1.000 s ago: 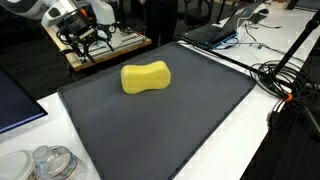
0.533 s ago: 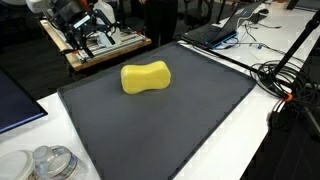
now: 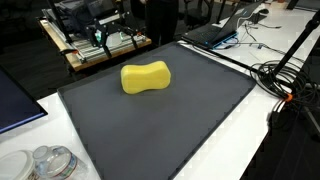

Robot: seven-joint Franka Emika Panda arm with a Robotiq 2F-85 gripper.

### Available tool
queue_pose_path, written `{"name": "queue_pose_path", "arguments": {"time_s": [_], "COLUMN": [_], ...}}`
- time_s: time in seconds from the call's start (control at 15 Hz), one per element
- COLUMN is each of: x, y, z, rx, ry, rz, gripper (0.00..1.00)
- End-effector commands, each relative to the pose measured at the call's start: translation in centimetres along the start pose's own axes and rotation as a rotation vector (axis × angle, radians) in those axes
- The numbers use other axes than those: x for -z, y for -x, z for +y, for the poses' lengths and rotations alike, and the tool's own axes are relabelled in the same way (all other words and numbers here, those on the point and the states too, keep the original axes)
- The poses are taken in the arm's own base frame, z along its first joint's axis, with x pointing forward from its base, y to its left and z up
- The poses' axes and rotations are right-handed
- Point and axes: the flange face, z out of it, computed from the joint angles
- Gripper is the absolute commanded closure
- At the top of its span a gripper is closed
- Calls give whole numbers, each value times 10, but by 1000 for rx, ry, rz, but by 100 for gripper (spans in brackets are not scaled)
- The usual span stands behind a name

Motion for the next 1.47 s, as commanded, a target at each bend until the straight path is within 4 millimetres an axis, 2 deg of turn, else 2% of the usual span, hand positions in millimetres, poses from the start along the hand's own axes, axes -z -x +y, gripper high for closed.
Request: {"name": "queue_pose_path", "arguments": {"time_s": [0.0,0.07,0.13,0.27,0.67,0.73,0.87,1.13,1.4], "x": [-4,-3,-7,-11,-18,-22,-23,-21,-36], "y": [-16,-20,-20,-25,-41,-32,-35,-38,-32], "z": [-18,-32,-29,-47,-78,-71,-79,-79,-97], "rx": [76,83,117,161,363,308,338,345,447], "ry": [109,130,157,187,164,160,154,153,132], "rz": [-17,-17,-16,-8,63,39,51,57,-35], "gripper": [0,0,0,0,0,0,0,0,0]}}
